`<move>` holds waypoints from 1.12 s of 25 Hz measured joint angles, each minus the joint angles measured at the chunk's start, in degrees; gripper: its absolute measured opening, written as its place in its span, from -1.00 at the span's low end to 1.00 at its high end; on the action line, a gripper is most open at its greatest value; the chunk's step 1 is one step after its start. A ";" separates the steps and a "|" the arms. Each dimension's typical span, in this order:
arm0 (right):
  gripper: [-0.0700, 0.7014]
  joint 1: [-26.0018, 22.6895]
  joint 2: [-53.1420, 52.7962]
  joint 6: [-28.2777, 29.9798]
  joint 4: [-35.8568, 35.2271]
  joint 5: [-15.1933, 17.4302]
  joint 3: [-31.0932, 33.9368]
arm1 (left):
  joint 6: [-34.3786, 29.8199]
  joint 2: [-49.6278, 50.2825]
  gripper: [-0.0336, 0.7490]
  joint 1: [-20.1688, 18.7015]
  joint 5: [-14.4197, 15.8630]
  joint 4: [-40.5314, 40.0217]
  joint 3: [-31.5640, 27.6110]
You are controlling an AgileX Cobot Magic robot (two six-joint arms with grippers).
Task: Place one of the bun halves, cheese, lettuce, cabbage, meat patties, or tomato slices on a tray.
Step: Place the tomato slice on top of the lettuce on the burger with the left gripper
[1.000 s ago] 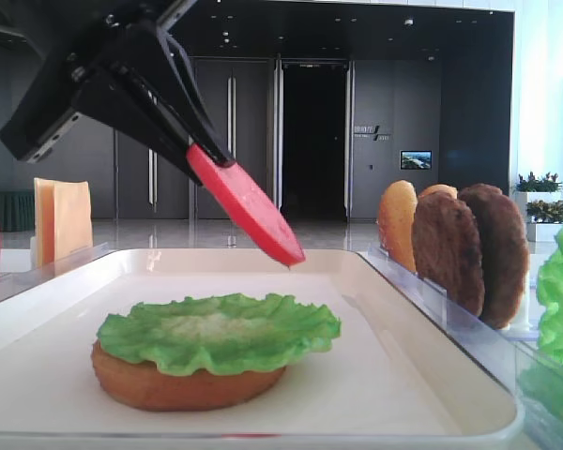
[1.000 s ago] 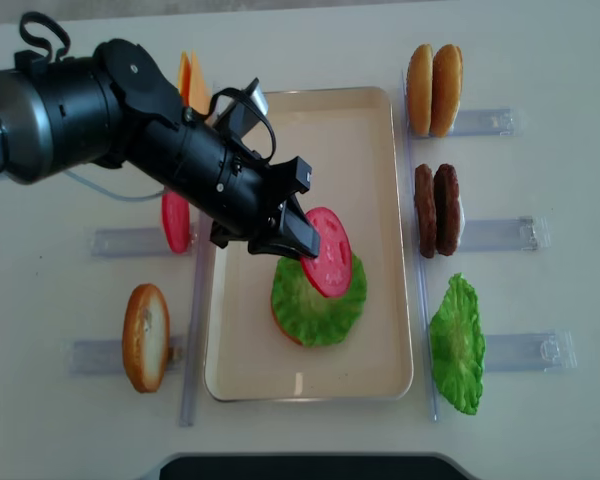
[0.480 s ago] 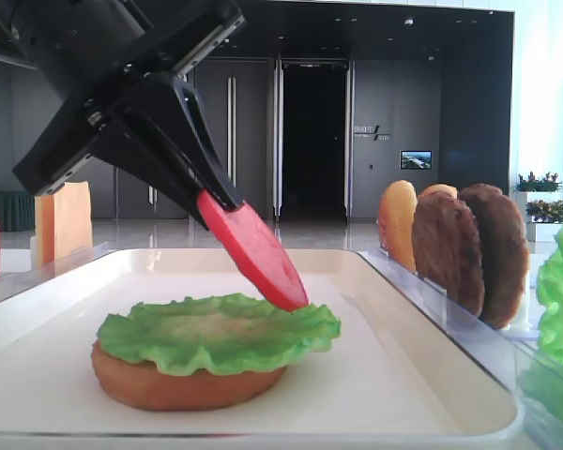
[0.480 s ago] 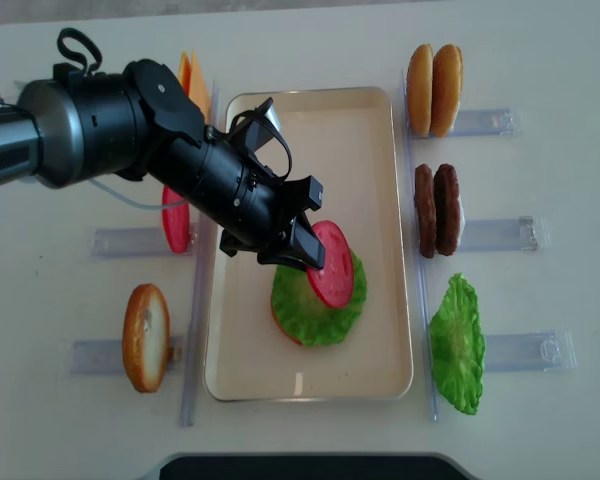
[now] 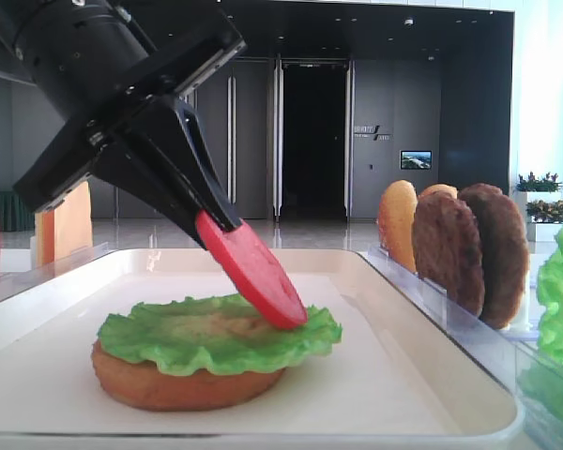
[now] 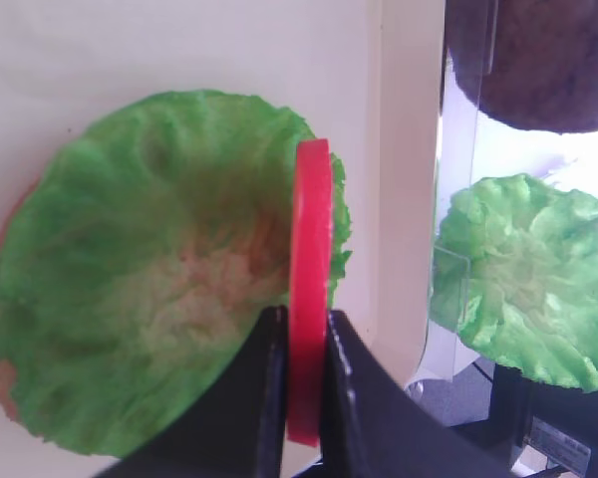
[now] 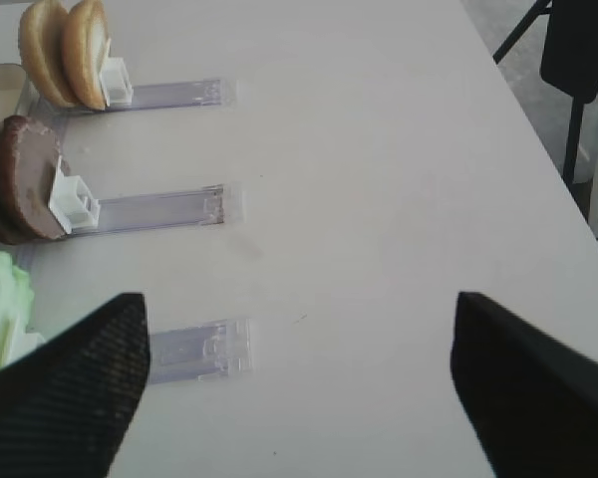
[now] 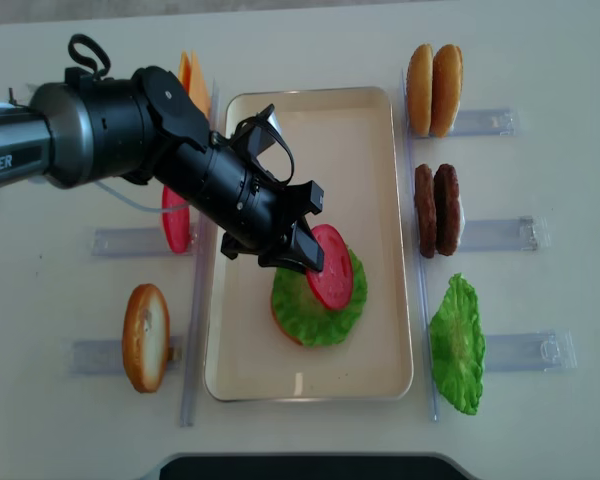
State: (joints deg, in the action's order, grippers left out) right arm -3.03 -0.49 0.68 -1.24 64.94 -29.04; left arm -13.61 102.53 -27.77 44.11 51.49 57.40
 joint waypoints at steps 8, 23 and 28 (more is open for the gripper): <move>0.70 0.00 0.00 0.00 0.00 0.00 0.00 | -0.03 0.00 -0.79 0.00 0.00 0.05 0.00; 0.70 0.00 0.00 0.00 0.00 0.00 0.00 | 3.16 0.00 -0.77 0.00 0.00 -2.14 0.00; 0.70 0.00 0.00 0.00 0.00 0.00 0.00 | 3.61 0.00 -0.54 0.00 0.06 -3.69 0.00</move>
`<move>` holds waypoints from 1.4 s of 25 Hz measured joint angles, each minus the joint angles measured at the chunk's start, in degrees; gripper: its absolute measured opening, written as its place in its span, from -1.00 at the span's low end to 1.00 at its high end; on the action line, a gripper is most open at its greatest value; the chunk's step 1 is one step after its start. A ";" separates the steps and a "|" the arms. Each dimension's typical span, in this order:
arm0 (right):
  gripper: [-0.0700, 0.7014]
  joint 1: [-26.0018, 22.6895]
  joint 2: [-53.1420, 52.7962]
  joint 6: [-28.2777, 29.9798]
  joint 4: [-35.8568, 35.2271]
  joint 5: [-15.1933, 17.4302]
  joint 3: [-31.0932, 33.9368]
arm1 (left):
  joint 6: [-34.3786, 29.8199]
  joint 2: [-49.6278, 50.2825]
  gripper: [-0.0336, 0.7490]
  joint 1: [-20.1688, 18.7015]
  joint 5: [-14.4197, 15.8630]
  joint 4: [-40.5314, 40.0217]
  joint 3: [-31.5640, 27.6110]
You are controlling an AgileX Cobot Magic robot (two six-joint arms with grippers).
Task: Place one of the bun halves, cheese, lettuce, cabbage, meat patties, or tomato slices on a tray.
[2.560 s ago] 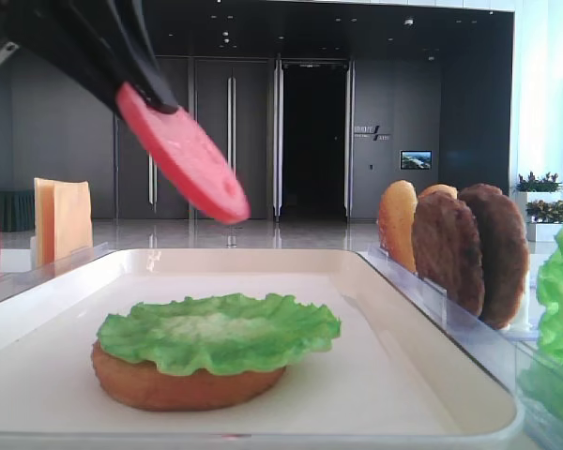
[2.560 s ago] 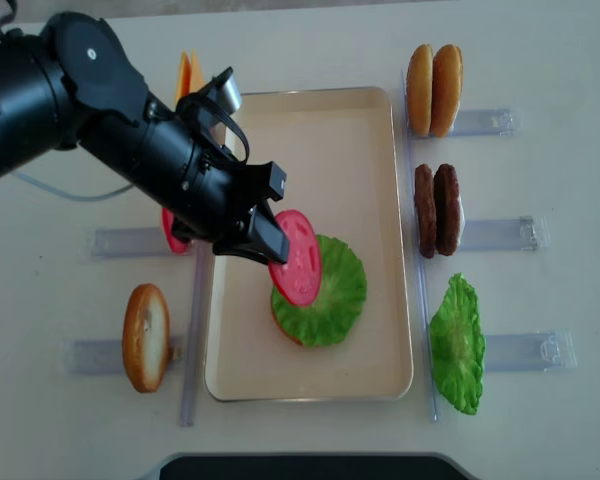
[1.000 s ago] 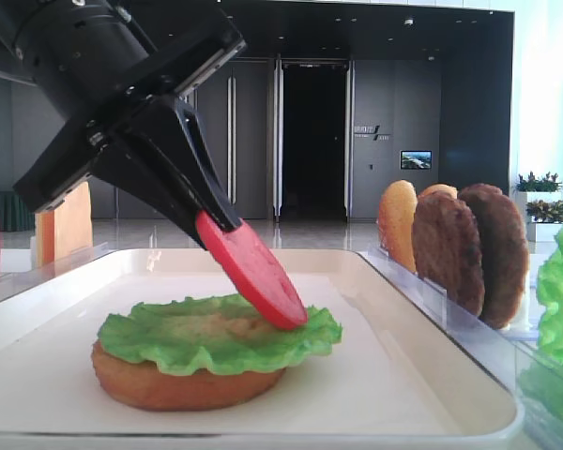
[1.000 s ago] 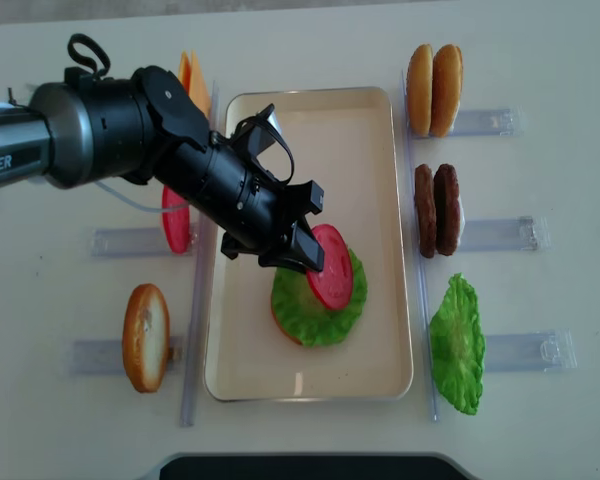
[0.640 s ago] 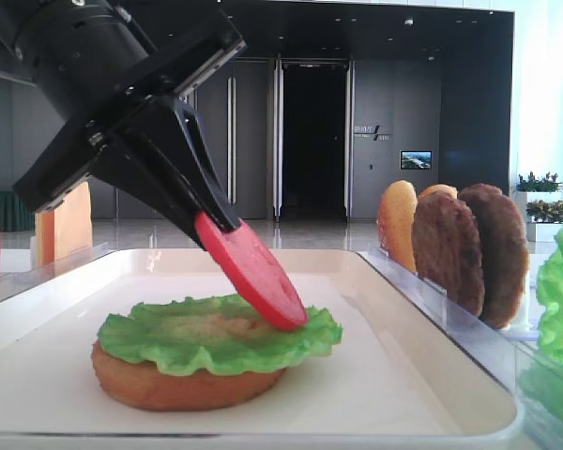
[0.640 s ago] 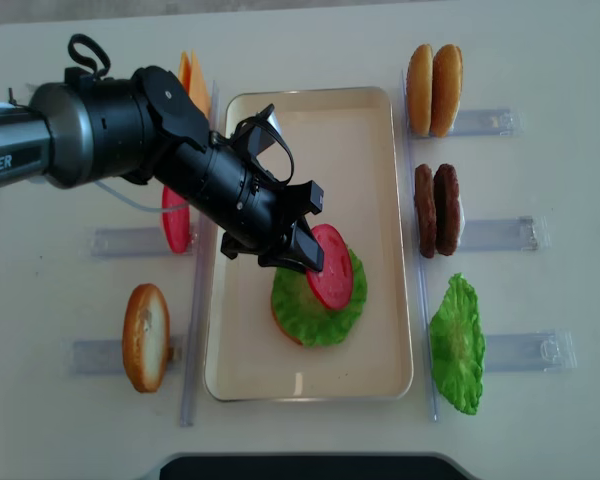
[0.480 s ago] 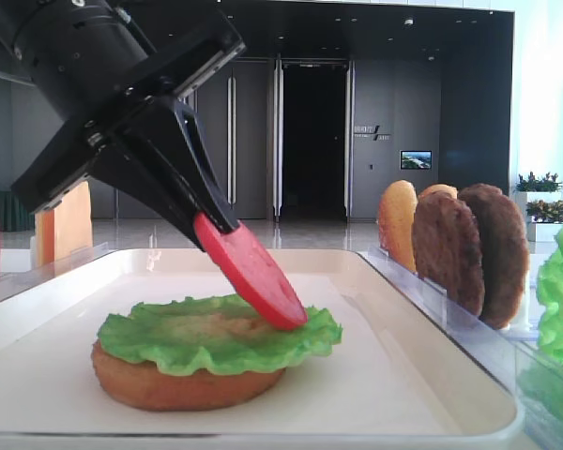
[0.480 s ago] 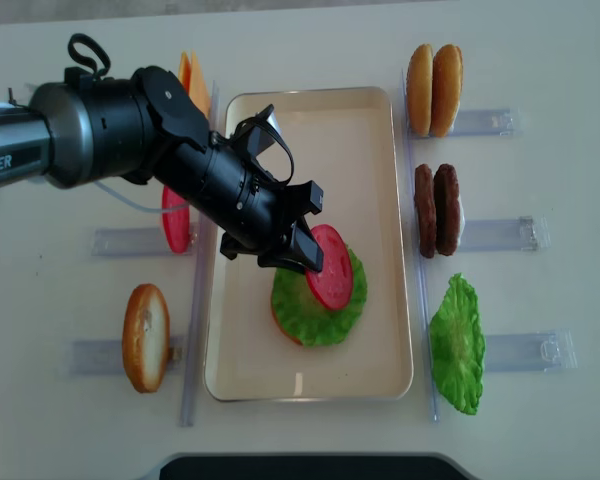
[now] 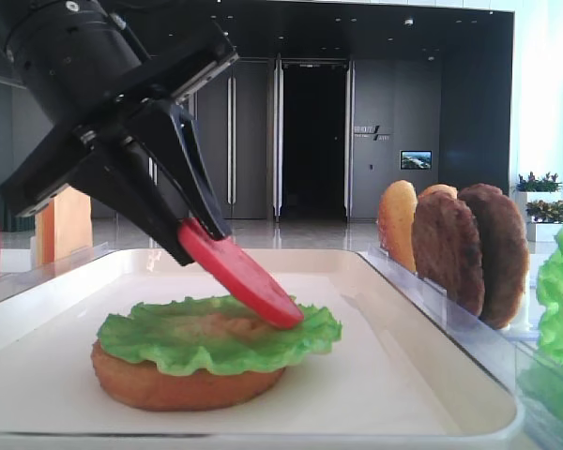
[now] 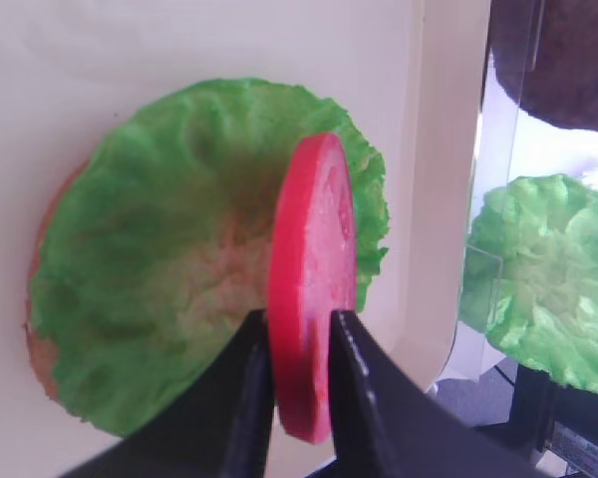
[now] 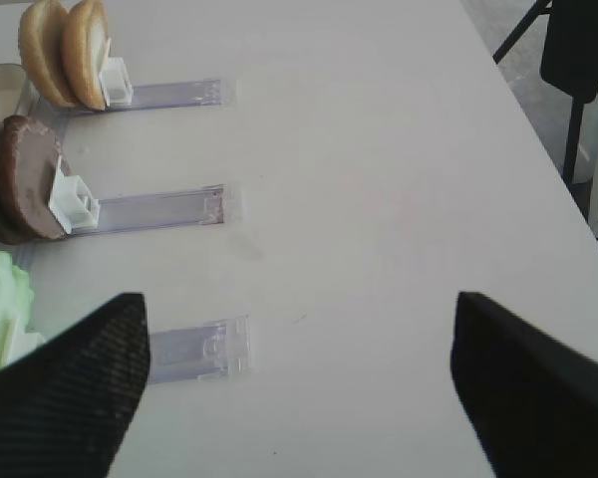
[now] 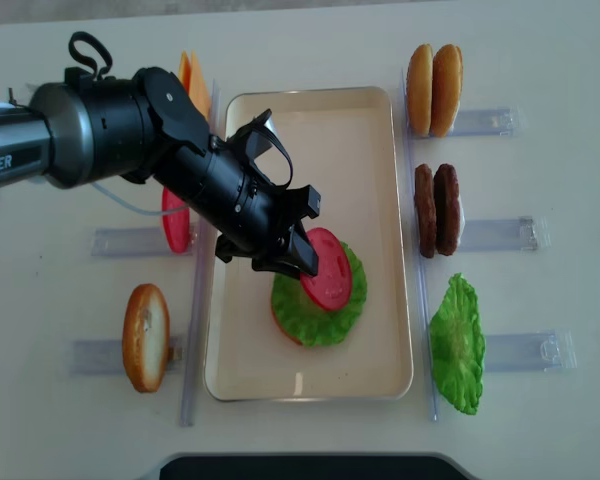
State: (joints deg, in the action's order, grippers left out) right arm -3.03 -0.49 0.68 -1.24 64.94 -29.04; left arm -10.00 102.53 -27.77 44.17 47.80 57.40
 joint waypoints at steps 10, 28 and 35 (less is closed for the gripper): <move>0.70 0.00 0.00 0.00 0.00 0.00 0.00 | 2.69 0.00 0.01 0.00 1.71 -1.03 0.00; 0.70 0.00 0.00 0.00 0.00 0.00 0.00 | 13.50 0.00 0.43 0.00 10.35 -10.43 0.00; 0.70 0.00 0.00 0.00 0.00 0.00 0.00 | 13.06 0.00 0.43 0.00 12.75 -11.13 0.00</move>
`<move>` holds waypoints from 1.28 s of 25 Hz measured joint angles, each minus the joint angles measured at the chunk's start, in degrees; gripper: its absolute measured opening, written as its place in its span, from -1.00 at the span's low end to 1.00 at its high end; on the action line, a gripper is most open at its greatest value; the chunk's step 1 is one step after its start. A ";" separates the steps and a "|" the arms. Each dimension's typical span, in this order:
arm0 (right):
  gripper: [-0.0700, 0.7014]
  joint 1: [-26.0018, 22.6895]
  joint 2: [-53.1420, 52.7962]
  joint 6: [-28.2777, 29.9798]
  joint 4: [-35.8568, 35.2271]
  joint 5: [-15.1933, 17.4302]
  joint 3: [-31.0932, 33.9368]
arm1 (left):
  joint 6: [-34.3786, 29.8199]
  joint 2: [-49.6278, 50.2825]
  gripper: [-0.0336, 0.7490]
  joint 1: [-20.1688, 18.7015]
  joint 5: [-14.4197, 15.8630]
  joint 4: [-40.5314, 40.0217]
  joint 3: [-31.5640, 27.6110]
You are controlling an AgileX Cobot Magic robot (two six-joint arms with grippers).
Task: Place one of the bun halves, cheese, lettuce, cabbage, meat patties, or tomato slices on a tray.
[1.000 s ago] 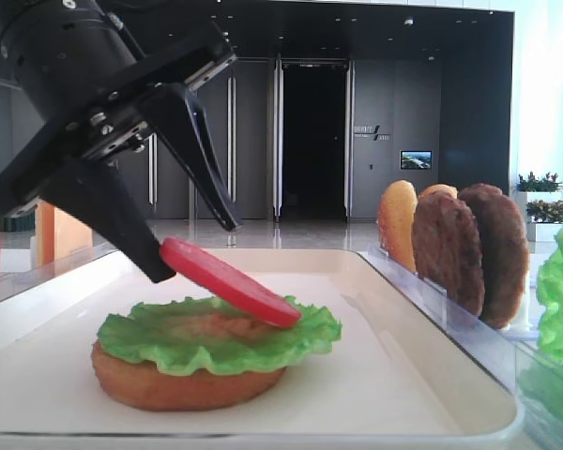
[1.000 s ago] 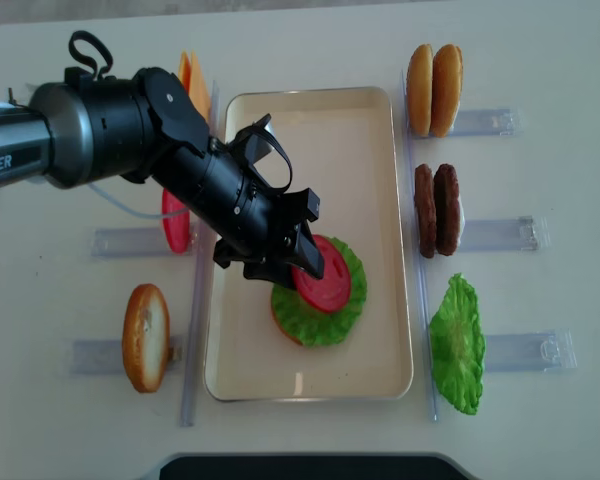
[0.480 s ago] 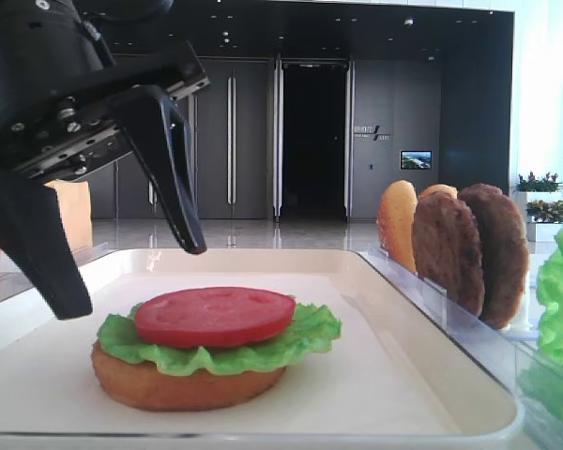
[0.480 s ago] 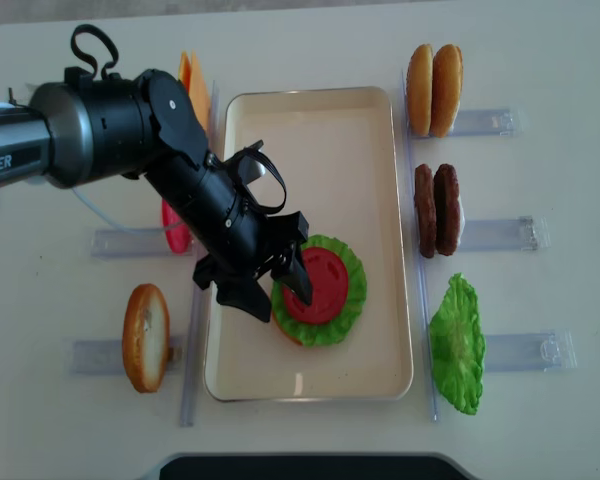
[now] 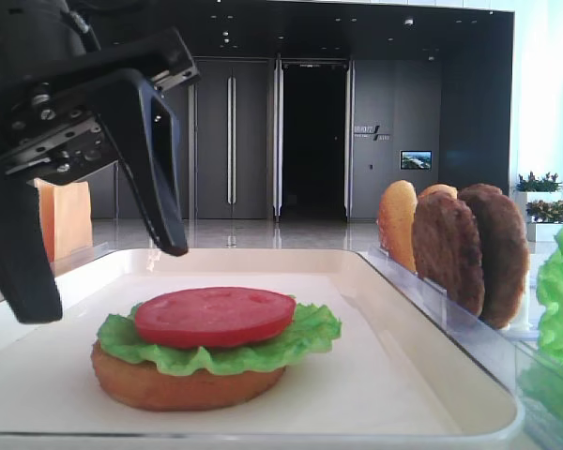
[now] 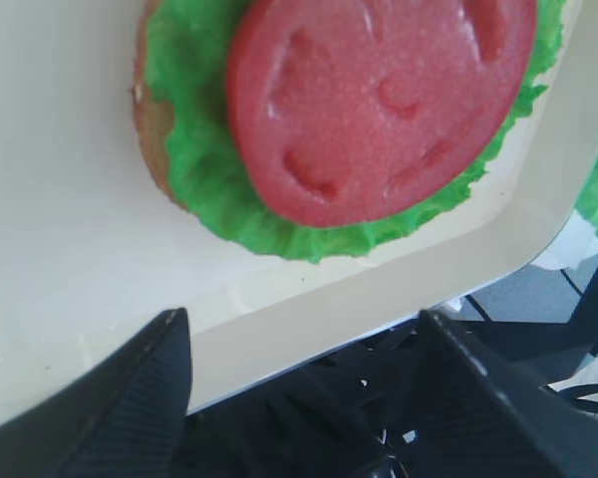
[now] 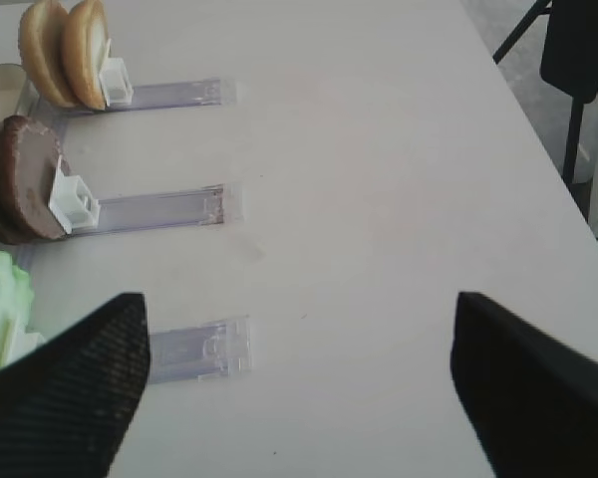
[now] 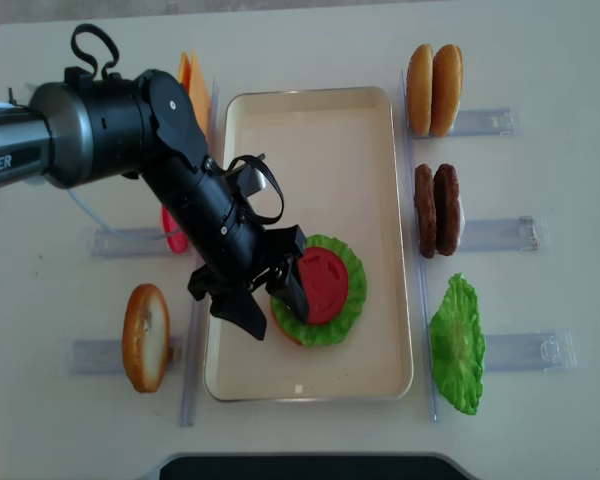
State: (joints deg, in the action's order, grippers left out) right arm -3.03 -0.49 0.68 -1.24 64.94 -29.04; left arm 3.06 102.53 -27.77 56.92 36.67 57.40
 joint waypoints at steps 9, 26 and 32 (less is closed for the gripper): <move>0.70 0.00 0.00 0.00 0.00 0.00 0.00 | 1.57 -2.63 0.43 0.00 2.31 -5.82 5.25; 0.70 0.00 0.00 0.00 0.00 0.00 0.00 | 10.96 -3.10 0.43 1.88 10.57 -23.07 28.98; 0.70 0.00 0.00 0.00 0.00 0.00 0.00 | 14.36 -3.10 0.43 6.75 12.94 -30.87 30.42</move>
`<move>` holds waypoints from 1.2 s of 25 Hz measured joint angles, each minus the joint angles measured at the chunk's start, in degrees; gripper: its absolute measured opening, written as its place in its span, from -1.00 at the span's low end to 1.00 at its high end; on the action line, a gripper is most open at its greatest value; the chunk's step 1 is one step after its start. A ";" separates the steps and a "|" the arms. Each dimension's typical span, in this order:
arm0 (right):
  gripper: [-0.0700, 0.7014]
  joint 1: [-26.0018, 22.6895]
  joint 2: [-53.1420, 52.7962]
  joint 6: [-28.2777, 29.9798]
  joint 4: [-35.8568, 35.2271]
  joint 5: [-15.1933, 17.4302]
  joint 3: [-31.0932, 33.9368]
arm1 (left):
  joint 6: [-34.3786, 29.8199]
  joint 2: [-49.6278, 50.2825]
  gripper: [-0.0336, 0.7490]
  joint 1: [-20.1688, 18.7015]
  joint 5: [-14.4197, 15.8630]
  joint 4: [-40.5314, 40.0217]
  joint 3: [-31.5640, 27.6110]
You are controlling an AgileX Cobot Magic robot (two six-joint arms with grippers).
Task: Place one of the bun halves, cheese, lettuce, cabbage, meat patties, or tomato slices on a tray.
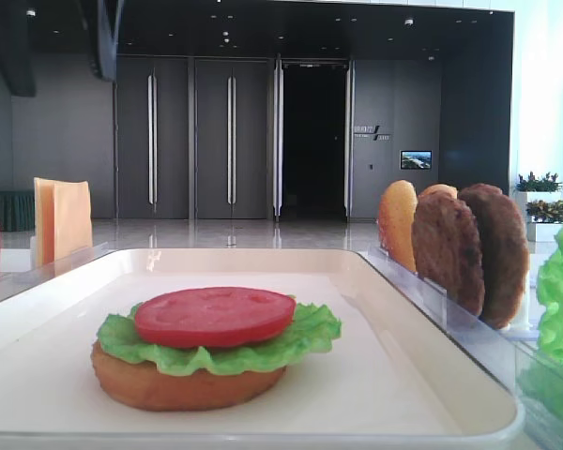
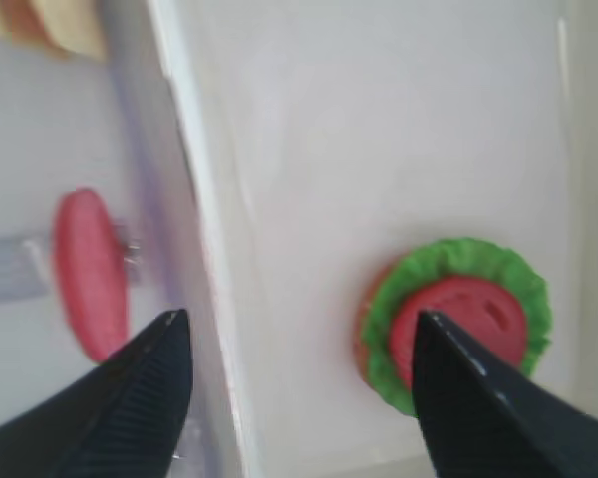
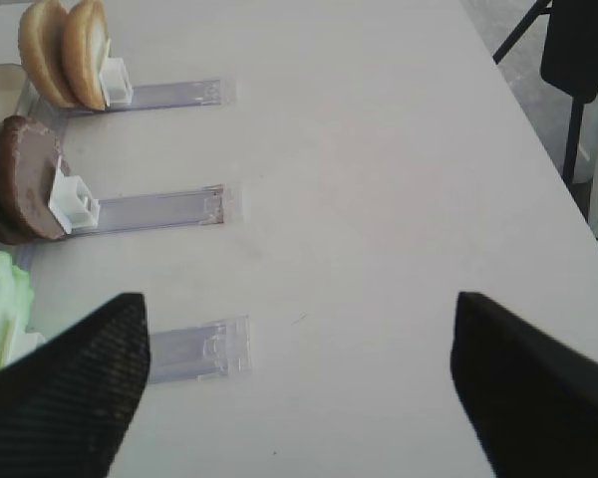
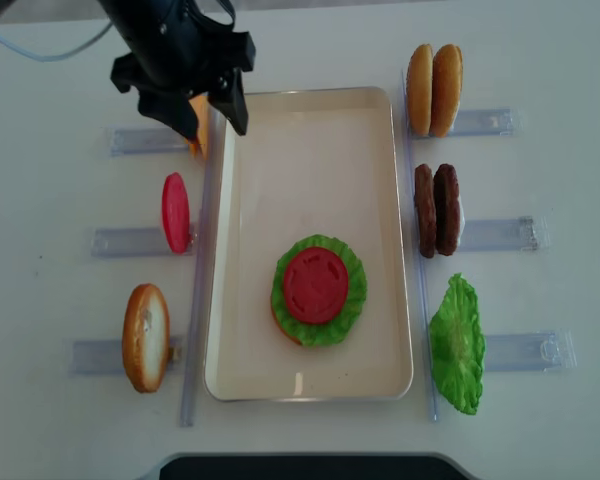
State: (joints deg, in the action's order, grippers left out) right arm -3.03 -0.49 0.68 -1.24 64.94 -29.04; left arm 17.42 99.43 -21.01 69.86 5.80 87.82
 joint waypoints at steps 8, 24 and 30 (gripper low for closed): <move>0.70 0.00 0.00 0.00 0.00 0.00 0.00 | 0.00 0.00 0.43 10.19 0.11 -9.96 0.03; 0.70 0.00 0.00 -0.04 0.00 0.00 0.00 | -7.65 -1.16 0.43 20.45 0.11 -11.51 0.03; 0.70 0.00 0.00 -0.04 0.00 0.00 0.00 | -8.92 -7.80 0.43 20.45 0.30 -11.65 0.03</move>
State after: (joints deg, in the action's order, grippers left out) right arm -3.03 -0.49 0.64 -1.24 64.94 -29.04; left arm 8.50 91.63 -0.56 70.16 -5.85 87.85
